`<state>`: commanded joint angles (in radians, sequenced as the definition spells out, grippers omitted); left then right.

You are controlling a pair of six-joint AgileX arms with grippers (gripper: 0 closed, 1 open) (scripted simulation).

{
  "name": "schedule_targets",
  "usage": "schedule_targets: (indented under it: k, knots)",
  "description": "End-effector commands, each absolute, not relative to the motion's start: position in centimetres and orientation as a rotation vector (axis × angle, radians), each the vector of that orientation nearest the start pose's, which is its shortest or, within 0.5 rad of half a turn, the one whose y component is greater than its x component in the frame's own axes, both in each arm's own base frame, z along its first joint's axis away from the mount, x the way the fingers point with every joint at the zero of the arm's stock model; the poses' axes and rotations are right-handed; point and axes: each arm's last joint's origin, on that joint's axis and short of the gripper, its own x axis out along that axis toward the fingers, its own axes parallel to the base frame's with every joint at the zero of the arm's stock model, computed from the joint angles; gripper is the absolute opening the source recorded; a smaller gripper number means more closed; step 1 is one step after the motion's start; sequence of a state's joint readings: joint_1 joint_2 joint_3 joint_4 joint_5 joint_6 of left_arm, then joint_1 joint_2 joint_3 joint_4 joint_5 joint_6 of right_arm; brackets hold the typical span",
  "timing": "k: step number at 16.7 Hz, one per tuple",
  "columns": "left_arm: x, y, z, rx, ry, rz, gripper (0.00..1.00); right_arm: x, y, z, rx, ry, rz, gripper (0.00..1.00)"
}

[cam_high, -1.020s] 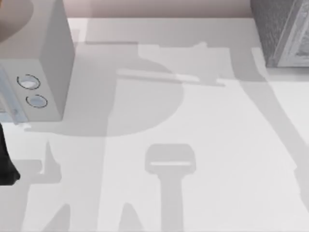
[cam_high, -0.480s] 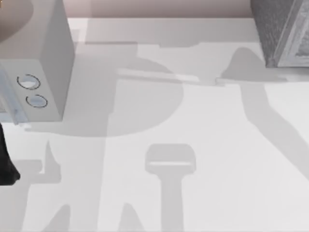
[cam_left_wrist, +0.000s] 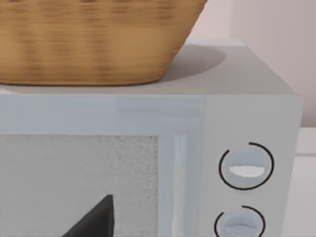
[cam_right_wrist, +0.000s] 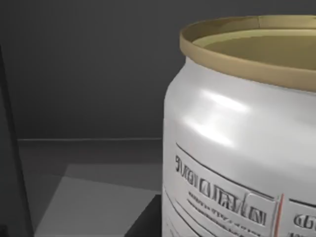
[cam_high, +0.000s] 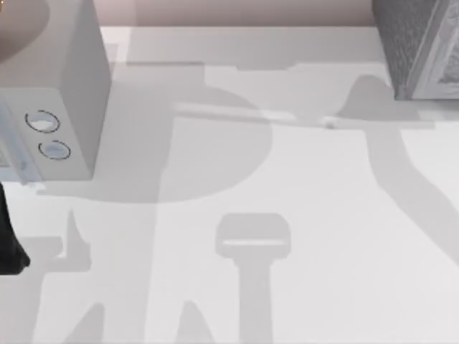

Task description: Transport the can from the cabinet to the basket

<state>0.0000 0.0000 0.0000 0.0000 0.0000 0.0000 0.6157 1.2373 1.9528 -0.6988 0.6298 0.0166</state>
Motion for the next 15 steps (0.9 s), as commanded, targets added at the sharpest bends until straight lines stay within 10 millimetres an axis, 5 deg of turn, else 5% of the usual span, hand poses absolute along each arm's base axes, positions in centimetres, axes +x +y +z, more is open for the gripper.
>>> schedule_targets:
  k: [3, 6, 15]
  knots:
    - [10.6, -0.1, 16.0, 0.000, 0.000, 0.000, 1.00, 14.2, 7.5, 53.7, 0.018, -0.031, 0.003, 0.00]
    - [10.6, -0.1, 16.0, 0.000, 0.000, 0.000, 1.00, 13.4, 5.8, 49.2, 0.006, -0.013, 0.007, 0.00]
    - [10.6, -0.1, 16.0, 0.000, 0.000, 0.000, 1.00, 11.3, 1.4, 25.5, -0.017, 0.107, 0.003, 0.00]
